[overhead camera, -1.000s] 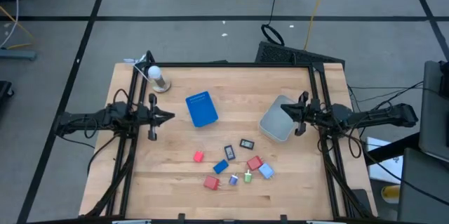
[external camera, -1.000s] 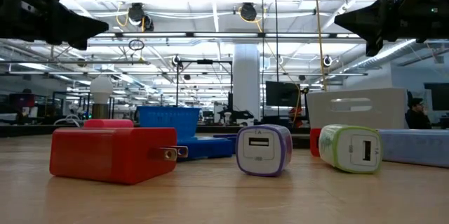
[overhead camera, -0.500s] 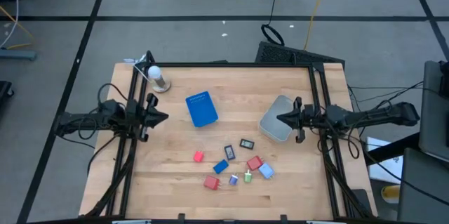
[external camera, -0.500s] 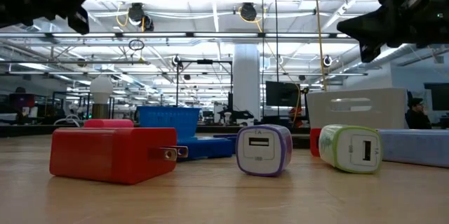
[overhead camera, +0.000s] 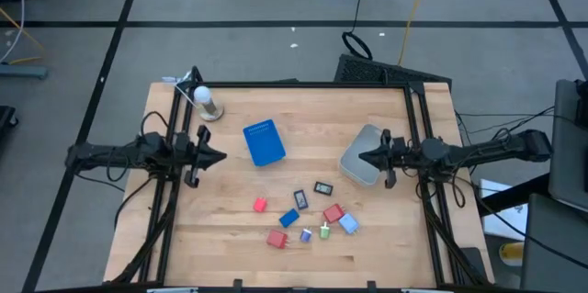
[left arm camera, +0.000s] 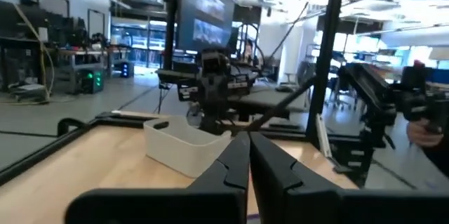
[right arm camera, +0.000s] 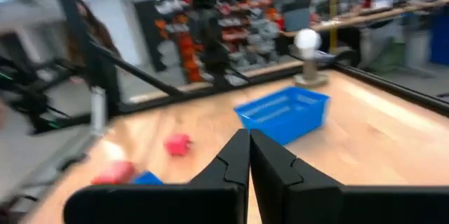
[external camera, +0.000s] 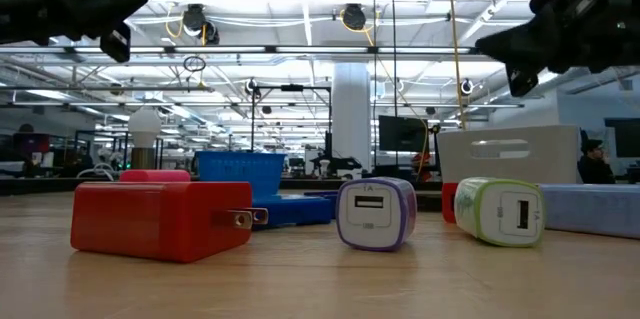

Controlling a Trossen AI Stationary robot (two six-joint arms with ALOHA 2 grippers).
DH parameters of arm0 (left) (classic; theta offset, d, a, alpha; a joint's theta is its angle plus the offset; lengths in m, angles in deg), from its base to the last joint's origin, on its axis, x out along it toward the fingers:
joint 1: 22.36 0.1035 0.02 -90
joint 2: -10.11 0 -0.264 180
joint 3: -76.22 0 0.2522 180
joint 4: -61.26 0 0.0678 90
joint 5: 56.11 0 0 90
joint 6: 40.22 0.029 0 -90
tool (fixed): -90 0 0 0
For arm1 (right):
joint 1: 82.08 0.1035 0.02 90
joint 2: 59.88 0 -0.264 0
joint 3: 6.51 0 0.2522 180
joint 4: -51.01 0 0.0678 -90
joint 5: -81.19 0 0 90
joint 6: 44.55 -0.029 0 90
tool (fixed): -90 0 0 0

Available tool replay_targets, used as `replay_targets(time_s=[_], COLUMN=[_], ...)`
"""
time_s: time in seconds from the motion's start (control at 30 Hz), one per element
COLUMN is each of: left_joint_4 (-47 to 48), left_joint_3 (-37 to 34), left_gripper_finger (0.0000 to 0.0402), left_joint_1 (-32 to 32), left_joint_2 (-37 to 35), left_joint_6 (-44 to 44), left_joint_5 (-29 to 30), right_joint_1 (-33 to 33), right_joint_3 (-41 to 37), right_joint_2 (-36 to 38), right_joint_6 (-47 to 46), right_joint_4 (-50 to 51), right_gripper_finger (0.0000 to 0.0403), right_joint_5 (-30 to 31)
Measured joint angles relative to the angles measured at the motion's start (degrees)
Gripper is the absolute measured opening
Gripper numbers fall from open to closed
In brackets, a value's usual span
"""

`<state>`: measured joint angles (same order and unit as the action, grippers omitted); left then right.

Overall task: Pick & Place Office items
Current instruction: Put the light blue charger adapter into the gray bin

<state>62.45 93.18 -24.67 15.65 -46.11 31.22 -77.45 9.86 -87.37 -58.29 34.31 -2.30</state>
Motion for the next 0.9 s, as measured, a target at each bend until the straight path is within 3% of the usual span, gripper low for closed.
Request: replay_targets(time_s=[0.13, 0.23, 0.37, 0.5, 0.63, 0.9], left_joint_4=[-1.02, 1.28, 6.74, 7.04, 9.86, 14.26], left_joint_3=[0.00, 0.47, 3.40, 4.78, 4.90, 4.87], left_gripper_finger=[0.0008, 0.0003, 0.0004, 0.0003, 0.0002, 0.0004], left_joint_1=[-1.41, -1.53, -1.36, -1.35, -1.35, -1.35], left_joint_2=[1.75, 1.70, 1.72, 2.49, 4.79, 12.17], left_joint_6=[-5.99, -5.67, 0.38, 6.58, 6.88, 3.83], left_joint_5=[6.06, 8.67, 9.77, 15.42, 16.28, 17.10], right_joint_1=[0.45, 1.43, 1.95, 2.19, 3.39, 6.75], right_joint_3=[0.00, 0.00, -0.02, -0.02, -0.02, -0.02], right_joint_2=[-1.35, -2.72, -4.74, -6.84, -8.99, -14.91], right_joint_6=[-2.55, -0.93, -0.12, -0.48, -1.40, 0.07], right_joint_4=[-3.54, -5.22, -8.40, -12.02, -13.18, -15.16], right_gripper_finger=[0.0004, 0.0004, 0.0004, 0.0004, 0.0004, 0.0004], right_joint_5=[-4.99, -4.81, -3.32, -1.99, -1.36, 7.11])
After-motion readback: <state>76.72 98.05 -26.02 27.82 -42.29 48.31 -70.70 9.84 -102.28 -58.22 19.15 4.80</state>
